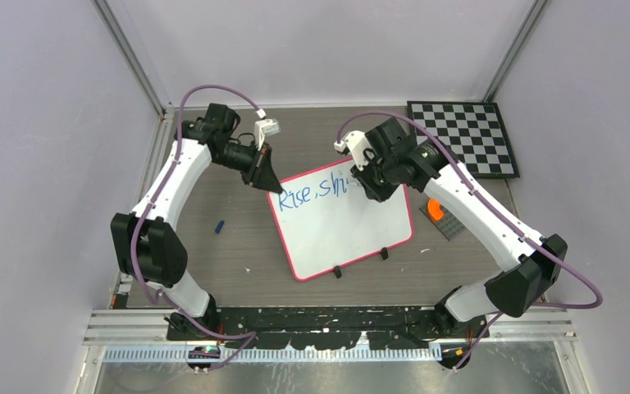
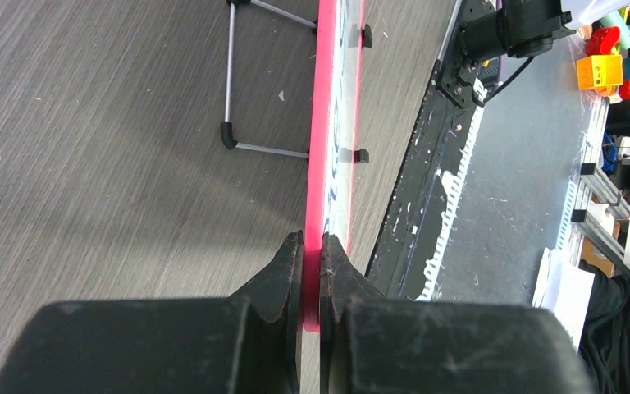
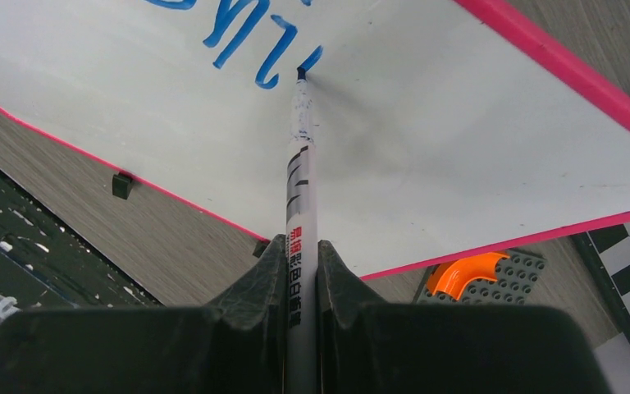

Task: Write a sentence on the whiteboard

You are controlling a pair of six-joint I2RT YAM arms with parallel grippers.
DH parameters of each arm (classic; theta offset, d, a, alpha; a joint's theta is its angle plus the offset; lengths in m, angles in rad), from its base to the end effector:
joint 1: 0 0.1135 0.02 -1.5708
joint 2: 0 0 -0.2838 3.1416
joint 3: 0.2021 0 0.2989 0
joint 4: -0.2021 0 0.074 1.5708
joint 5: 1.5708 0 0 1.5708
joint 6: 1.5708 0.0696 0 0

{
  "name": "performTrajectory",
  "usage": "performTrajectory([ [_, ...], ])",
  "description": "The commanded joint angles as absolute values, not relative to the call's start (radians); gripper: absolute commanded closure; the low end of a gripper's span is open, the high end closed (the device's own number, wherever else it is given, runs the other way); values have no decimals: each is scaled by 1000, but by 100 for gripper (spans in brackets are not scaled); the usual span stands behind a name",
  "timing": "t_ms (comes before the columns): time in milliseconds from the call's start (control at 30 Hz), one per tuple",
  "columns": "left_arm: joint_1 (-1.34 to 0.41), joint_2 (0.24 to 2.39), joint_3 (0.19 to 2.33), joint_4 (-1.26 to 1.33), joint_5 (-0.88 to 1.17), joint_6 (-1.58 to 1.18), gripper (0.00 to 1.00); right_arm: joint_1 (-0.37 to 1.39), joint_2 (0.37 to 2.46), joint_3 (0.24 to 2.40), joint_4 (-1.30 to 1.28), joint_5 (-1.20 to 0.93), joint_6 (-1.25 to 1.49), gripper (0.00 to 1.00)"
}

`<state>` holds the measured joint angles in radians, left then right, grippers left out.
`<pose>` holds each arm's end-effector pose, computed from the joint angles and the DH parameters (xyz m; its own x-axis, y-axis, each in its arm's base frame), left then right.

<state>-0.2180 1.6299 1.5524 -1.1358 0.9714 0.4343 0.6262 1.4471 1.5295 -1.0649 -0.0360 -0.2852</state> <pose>0.3517 -0.1368 0.3278 -0.6597 0.3893 -0.6429 0.7514 0.3577 -0.5544 0.2834 0.2081 0.3596 -0.4775 -0.6924 -0.5410 -0.7672 0.6286 -0.1274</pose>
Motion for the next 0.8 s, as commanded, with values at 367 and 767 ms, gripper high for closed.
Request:
performTrajectory([
  [367, -221, 1626, 1546, -1114, 904, 460, 100, 621, 1413, 1505, -1032, -43, -274, 100],
  [767, -221, 1623, 1546, -1121, 896, 469, 100, 620, 1457, 1575, -1025, -24, -275, 100],
])
